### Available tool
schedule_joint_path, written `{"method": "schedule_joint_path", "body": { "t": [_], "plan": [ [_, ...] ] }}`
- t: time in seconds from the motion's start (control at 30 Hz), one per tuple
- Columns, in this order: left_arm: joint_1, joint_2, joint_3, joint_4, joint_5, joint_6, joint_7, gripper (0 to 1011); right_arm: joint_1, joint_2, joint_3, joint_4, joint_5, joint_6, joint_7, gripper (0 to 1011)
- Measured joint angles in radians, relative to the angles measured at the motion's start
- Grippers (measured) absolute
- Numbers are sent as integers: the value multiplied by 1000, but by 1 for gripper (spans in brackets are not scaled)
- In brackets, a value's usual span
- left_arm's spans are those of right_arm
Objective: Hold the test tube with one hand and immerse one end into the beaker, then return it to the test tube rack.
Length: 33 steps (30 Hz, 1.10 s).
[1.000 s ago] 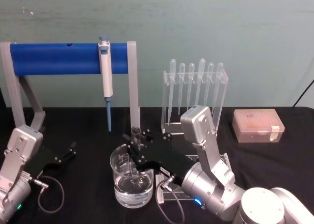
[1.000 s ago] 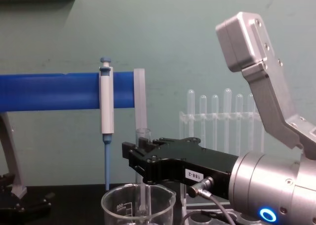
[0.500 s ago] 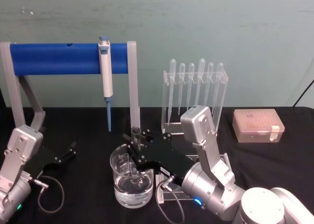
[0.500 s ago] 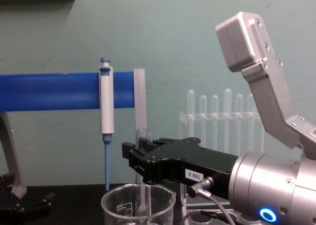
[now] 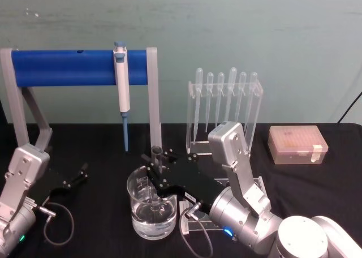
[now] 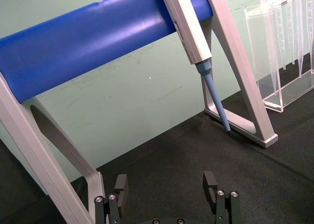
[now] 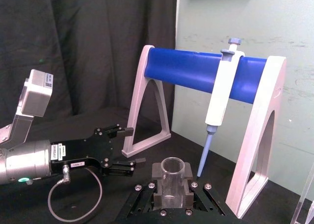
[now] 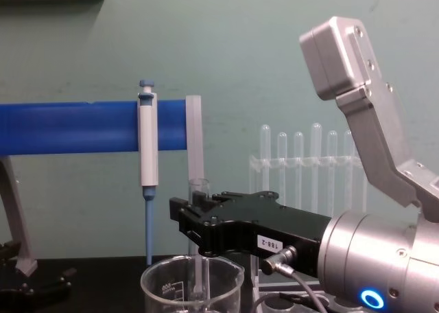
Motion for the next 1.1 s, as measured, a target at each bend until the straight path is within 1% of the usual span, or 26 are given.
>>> {"method": "schedule_joint_path", "body": {
  "t": [1.1],
  "plan": [
    [0, 0, 0, 0, 0, 0, 0, 1000, 0, 0, 0, 0, 0, 0, 0, 225]
  ]
}}
